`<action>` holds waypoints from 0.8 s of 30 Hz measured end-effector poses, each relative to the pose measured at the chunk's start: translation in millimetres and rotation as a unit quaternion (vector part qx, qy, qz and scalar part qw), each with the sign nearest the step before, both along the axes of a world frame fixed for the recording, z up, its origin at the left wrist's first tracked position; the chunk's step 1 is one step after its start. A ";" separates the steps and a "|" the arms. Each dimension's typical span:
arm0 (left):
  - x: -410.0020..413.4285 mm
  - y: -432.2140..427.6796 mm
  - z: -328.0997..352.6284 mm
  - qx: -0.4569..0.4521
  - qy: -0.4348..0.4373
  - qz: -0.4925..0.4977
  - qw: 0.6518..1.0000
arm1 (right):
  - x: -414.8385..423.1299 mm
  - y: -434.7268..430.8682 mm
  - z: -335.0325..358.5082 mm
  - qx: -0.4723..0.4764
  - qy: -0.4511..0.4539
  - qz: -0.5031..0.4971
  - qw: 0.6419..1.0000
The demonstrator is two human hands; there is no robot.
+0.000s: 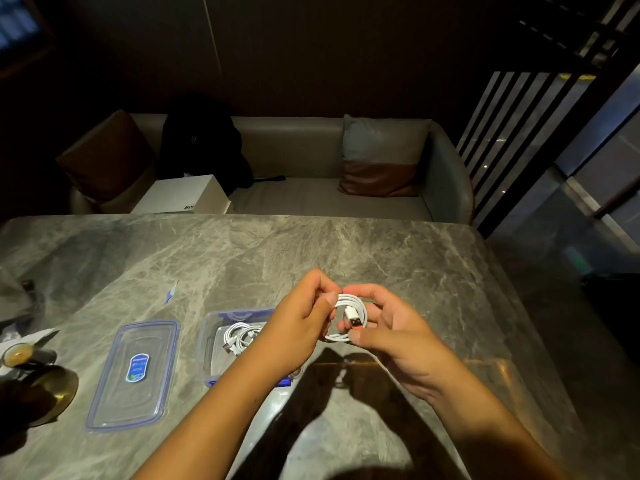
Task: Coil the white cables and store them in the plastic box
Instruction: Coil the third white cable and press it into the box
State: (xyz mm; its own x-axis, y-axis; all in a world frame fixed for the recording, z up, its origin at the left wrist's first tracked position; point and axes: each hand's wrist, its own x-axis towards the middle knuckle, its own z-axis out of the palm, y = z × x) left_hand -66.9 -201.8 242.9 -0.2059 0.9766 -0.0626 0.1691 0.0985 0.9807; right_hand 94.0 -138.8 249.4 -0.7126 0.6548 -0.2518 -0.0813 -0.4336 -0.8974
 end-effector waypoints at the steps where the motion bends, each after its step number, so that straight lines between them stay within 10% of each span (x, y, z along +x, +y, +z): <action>1: 0.8 0.5 0.1 -0.001 -0.006 0.000 1.000 | -0.1 -1.1 -2.2 0.023 -0.006 0.002 1.000; 13: 6.3 -0.6 -2.2 0.002 -0.099 0.010 0.995 | -0.4 -4.7 -8.6 0.264 -0.127 -0.150 0.944; 24: 10.9 -7.9 -2.5 -0.009 -0.124 0.069 0.990 | 0.1 -12.4 -10.7 0.270 -0.142 -0.225 0.925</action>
